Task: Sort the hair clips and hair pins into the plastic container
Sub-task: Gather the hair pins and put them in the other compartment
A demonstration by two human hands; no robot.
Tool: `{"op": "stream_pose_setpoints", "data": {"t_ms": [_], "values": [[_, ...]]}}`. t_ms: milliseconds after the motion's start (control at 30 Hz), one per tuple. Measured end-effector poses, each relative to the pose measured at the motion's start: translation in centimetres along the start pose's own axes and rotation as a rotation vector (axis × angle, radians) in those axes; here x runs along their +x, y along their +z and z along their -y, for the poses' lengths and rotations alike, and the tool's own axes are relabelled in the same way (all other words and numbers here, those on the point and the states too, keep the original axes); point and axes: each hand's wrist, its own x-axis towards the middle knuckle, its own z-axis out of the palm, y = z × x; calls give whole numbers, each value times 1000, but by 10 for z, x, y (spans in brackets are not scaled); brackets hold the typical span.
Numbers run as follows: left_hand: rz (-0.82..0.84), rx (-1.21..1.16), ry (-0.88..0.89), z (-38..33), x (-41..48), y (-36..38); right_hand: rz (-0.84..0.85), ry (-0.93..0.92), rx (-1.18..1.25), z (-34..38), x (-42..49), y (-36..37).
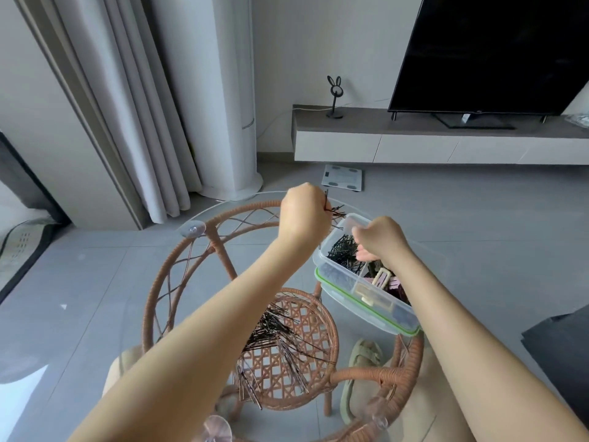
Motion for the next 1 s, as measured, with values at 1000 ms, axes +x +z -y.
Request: {"op": "stream_pose_setpoints", "data": {"t_ms": [1000], "values": [[270, 75, 211, 34, -12, 18, 6, -297, 189, -21, -73, -15]]}}
